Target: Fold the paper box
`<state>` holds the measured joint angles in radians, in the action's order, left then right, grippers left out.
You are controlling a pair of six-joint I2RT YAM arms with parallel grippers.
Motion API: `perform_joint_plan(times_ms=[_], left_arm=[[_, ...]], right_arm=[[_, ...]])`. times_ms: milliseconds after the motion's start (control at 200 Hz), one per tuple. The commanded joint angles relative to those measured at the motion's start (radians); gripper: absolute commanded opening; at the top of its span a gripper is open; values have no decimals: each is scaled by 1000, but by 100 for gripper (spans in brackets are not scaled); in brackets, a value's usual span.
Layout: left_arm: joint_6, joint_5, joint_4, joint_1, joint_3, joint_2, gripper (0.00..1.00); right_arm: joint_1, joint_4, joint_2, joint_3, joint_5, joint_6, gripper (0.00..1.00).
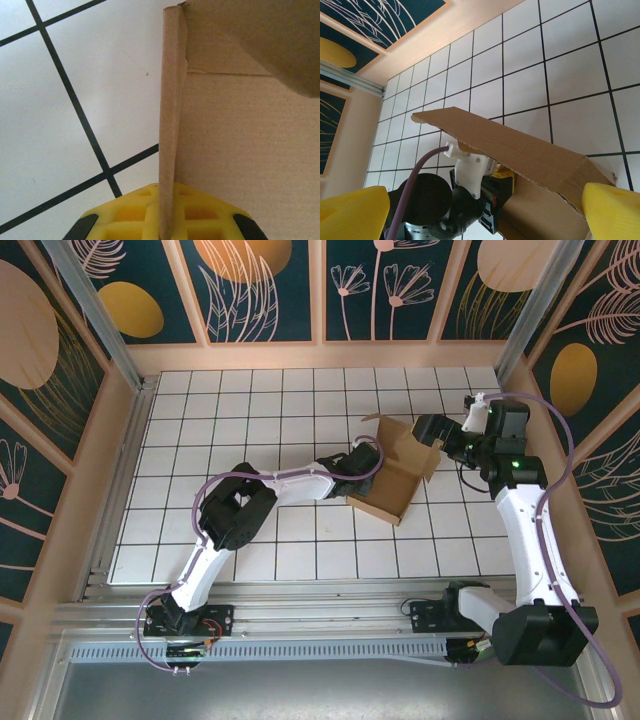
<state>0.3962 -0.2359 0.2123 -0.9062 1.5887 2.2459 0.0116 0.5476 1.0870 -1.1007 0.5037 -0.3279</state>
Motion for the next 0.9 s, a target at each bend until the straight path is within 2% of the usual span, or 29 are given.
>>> perform_joint_plan(times_ms=[0, 65, 200, 325, 405, 576, 891], left_arm=[[-20, 3, 115, 7, -92, 130, 6], [-7, 21, 86, 8, -112, 112, 12], [6, 16, 37, 10, -153, 46, 30], [17, -2, 13, 9, -177, -16, 32], [26, -8, -5, 11, -190, -58, 39], [44, -1, -42, 14, -208, -145, 44], [81, 11, -112, 18, -289, -313, 47]], right_arm=[[-1, -23, -12, -34, 13, -5, 99], [0, -19, -12, -34, 4, -1, 99], [0, -13, -7, -41, -19, 16, 99], [0, -6, 2, -53, -48, 38, 99], [1, 2, 4, -60, -69, 50, 99], [1, 5, 9, -68, -97, 62, 99], [0, -7, 16, -73, -105, 55, 99]])
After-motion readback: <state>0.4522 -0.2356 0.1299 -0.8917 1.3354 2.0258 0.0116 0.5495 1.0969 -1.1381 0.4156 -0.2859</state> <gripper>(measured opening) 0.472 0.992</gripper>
